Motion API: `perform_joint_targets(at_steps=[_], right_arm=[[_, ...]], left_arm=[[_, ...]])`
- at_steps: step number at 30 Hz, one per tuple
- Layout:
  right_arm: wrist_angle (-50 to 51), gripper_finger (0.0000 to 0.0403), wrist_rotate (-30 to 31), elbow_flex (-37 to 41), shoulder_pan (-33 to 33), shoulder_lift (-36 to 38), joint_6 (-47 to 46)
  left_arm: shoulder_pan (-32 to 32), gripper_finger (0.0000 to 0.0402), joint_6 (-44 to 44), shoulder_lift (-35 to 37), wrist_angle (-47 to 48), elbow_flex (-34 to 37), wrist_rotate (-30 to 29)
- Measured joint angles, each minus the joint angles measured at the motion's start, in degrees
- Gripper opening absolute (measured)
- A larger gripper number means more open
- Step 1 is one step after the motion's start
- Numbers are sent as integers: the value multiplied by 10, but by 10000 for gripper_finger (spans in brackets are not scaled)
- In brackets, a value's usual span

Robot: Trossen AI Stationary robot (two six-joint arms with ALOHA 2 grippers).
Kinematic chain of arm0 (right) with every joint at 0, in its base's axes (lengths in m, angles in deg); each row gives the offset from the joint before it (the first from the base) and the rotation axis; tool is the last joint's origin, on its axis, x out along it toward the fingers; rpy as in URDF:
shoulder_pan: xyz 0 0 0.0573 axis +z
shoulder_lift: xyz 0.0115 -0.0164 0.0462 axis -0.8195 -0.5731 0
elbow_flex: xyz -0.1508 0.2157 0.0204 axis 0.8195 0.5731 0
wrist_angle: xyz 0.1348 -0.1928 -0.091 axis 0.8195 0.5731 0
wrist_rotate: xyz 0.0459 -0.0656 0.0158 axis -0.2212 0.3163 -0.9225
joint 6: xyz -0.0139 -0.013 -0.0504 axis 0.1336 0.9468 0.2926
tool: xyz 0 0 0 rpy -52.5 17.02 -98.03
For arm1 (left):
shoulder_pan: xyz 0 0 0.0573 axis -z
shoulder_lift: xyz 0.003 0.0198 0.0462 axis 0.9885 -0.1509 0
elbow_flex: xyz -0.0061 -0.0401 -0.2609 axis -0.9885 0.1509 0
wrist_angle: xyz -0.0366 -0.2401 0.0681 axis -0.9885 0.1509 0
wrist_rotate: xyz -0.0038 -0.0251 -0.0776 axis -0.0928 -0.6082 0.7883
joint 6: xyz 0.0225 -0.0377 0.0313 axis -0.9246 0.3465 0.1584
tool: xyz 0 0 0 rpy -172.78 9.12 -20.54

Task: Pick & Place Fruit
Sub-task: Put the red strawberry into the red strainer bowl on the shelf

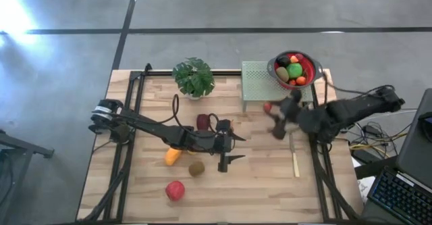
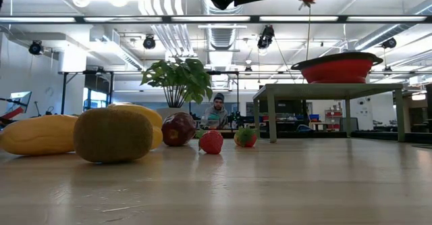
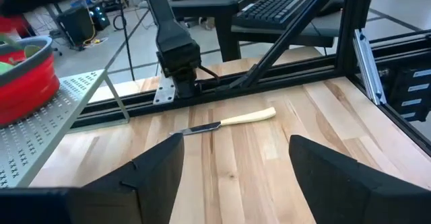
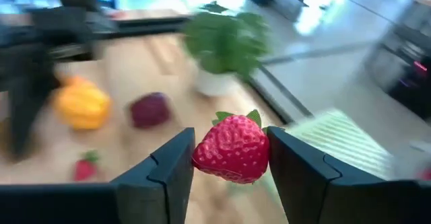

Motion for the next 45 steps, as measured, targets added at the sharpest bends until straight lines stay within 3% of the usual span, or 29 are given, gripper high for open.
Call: perform_joint_targets(at_steps=[5,12,20,25,31,45], right_arm=[[120,178,0,-71,-102,8,-25],[225,163,-4,-152,-259,-14,-23],[257,178,-111,-172,-429,-52,26],[272,166,-149,-171,-506,-87,51],[299,166,-159,-171,-547,-121,59],[300,208,-197,-172,-554,-148,82]], left_arm=[[0,273,0,0,-1,0,0],[0,273,1,0,-3,0,0],[1,273,17,1,2,0,0],[1,273,18,1,9,0,0],[0,273,18,1,39,1,0],[0,273,37,1,131,1,1]])
